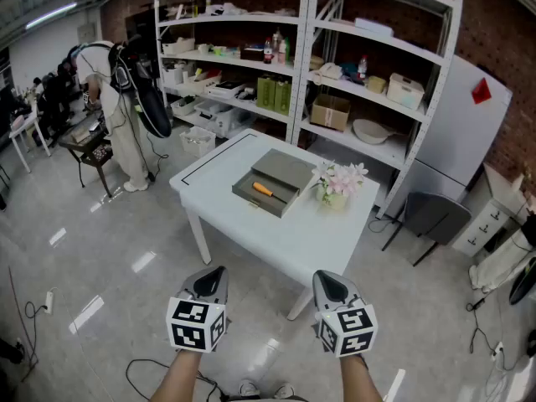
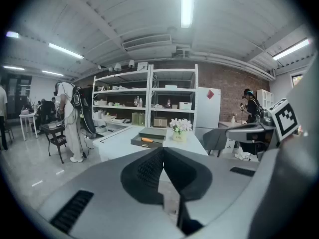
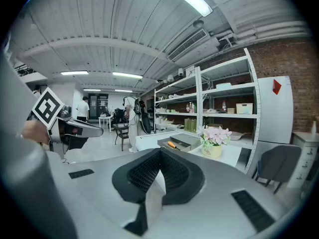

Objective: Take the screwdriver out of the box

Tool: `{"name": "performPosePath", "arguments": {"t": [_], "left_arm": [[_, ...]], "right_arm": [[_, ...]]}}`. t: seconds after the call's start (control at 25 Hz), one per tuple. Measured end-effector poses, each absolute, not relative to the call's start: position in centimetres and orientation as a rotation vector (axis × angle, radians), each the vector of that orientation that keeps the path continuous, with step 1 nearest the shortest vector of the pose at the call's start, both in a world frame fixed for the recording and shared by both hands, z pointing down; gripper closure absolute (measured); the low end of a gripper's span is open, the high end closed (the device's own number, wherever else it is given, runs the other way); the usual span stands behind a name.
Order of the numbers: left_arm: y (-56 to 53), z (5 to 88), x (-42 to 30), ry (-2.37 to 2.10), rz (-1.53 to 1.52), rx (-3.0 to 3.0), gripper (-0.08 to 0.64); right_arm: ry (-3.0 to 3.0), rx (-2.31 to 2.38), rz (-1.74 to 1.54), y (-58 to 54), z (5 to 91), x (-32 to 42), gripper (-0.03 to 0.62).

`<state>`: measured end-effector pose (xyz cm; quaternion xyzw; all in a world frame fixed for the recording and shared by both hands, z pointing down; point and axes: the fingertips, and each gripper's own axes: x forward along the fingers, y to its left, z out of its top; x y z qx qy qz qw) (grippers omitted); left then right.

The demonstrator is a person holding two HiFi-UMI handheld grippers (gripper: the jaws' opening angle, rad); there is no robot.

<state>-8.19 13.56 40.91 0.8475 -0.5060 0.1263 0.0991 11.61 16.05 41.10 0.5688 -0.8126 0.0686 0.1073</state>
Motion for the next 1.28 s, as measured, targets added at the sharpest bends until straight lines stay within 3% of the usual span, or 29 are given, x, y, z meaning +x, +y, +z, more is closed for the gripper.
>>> {"name": "performPosePath", "arguments": {"t": [0.68,1.28], "left_arm": [[12.6,42.9,-11.2,-1.459,0.383,2.495,0.554],[2.9,44.2,-10.0,-1.496,0.406,2.453,0.555]], "right_arm": [[-2.388,1.680,0.161,13.9,41.3,7.7,0.557],[-2.430,1.618,0.170,3.5,42.7,8.4,0.527]]}}
